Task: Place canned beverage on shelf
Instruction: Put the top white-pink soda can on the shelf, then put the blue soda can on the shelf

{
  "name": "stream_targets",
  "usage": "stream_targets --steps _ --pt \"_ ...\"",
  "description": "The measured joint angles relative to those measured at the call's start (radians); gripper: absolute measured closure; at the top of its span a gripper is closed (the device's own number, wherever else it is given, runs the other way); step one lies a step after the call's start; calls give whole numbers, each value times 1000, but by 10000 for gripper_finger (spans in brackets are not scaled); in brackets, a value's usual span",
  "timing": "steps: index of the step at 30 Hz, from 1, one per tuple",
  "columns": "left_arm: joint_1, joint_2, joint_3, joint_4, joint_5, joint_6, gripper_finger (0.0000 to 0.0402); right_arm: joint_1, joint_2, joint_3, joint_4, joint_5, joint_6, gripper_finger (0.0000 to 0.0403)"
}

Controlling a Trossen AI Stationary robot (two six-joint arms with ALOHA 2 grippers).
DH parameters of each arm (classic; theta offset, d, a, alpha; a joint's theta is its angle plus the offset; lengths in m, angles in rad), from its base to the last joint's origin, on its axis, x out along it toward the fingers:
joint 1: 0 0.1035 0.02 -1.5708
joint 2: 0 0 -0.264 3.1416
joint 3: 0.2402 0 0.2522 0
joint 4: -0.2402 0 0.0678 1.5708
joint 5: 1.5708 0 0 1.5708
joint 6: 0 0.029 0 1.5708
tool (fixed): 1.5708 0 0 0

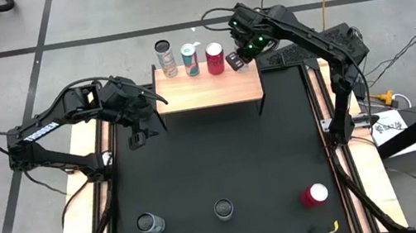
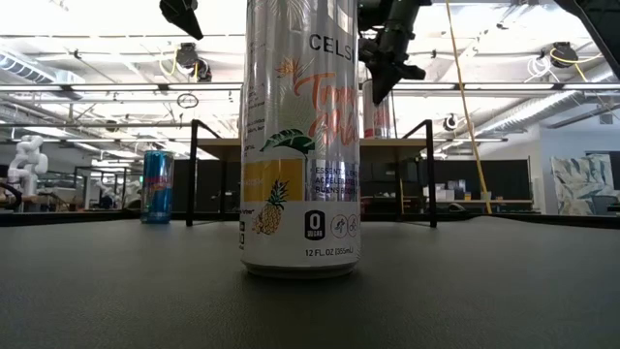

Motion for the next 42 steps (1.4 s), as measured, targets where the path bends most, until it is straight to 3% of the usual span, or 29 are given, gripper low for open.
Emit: stream_targets --steps 4,15,25,33,42 --pt "0 0 0 2 0 0 52 6 -25 -1 -19 -48 -5 403" --pt "0 0 0 87 0 -54 52 56 -171 0 -99 -47 -8 403" --pt "-8 0 0 -66 24 -106 52 125 -275 0 -142 -41 -8 403" --pt "-92 0 0 -105 32 -185 52 171 -301 0 -185 60 6 403" --pt "-239 0 0 -113 41 -290 52 215 -301 0 -209 60 31 403"
